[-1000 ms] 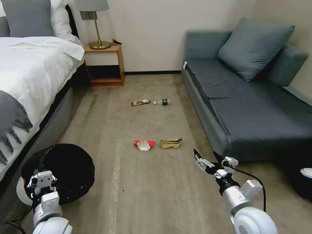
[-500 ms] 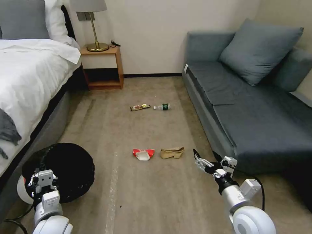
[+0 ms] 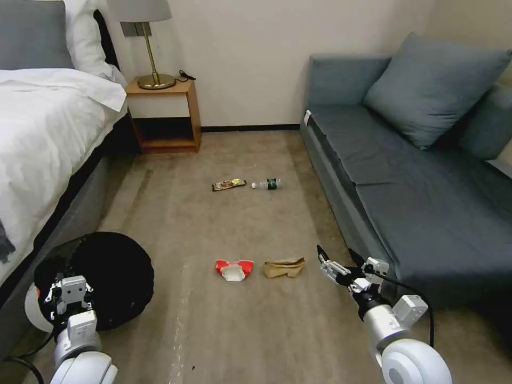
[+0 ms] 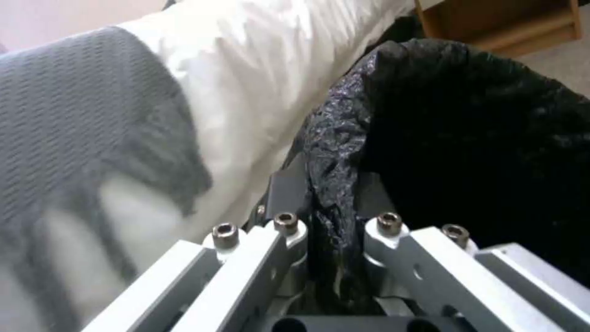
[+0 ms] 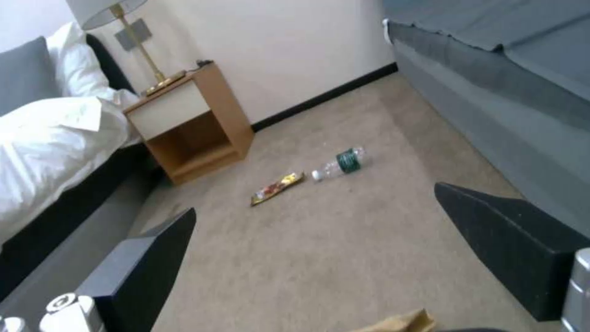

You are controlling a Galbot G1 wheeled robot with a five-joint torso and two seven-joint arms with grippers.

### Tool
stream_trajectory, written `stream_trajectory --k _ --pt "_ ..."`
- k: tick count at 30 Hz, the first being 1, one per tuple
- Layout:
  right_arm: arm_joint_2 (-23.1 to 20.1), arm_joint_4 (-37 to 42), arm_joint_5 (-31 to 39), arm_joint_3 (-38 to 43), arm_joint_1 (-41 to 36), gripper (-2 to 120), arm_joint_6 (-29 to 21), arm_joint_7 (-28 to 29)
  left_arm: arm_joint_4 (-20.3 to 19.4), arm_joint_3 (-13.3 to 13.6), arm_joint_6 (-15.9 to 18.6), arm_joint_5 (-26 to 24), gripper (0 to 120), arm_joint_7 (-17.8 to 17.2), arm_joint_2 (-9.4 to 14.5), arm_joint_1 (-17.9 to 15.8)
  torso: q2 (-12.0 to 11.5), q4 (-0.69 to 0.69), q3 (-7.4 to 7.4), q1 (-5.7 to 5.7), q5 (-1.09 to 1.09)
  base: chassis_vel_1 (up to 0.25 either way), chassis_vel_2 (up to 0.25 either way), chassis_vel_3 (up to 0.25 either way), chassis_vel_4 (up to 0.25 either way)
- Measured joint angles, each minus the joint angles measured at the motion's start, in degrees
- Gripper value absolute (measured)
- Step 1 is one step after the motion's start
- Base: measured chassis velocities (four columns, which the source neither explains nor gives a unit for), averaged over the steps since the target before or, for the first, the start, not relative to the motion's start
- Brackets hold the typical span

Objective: Pick up the trash bin, then pick up the garbage on the floor and place it into the trash bin.

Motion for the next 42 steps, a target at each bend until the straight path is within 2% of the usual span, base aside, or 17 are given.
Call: stream_trajectory --k 24,29,34,36,38,39,41,42 --pt "0.0 -1.1 -0.4 -0.6 0.4 100 0.2 -0.1 1.2 1.8 -0.4 0.0 0 0.1 0.0 -1.5 0.0 0.00 0.00 0.00 -0.01 -0.138 0.137 0.137 -0.134" --pt "-0.8 -1.9 -0.5 -1.3 1.4 100 -0.5 -0.1 2.0 2.6 -1.4 0.0 0 0.7 0.0 -2.1 0.0 -0.01 0.01 0.00 -0.01 -0.043 0.054 0.041 -0.036" --pt "-3.7 -3.7 -2.0 -2.8 3.5 100 -1.6 -0.7 2.5 2.6 -3.5 -0.1 0 2.1 0.2 -2.2 0.0 0.00 -0.01 0.00 0.00 0.000 0.000 0.000 0.000" --pt "-8.4 -5.8 -2.4 -5.3 7.8 100 -2.6 -2.3 2.6 2.2 -4.8 -0.2 0 3.3 0.8 -2.0 0.0 -0.01 -0.01 -0.01 0.01 0.000 0.000 0.000 0.000" --pt "-9.5 -6.2 -2.3 -5.9 8.9 100 -2.8 -2.8 2.6 2.1 -5.0 -0.2 0 3.5 0.9 -1.9 0.0 -0.01 -0.01 0.00 0.00 0.000 0.000 0.000 0.000" --pt "-12.8 -7.5 -1.7 -8.1 12.2 100 -3.2 -4.4 2.1 1.7 -5.1 -0.6 0 4.2 1.2 -1.6 0.0 -0.01 0.00 0.00 0.00 0.000 0.000 0.000 0.000" --pt "-16.6 -9.2 -1.3 -11.7 16.7 100 -4.0 -7.2 1.4 1.1 -5.2 -1.2 0 5.0 1.7 -1.3 0.0 0.00 0.00 0.00 -0.01 0.000 0.000 0.000 0.000" --pt "-16.6 -9.2 -1.3 -11.7 16.7 100 -4.0 -7.2 1.4 1.1 -5.2 -1.2 0 5.0 1.7 -1.3 0.0 0.00 0.00 0.00 -0.01 0.000 0.000 0.000 0.000"
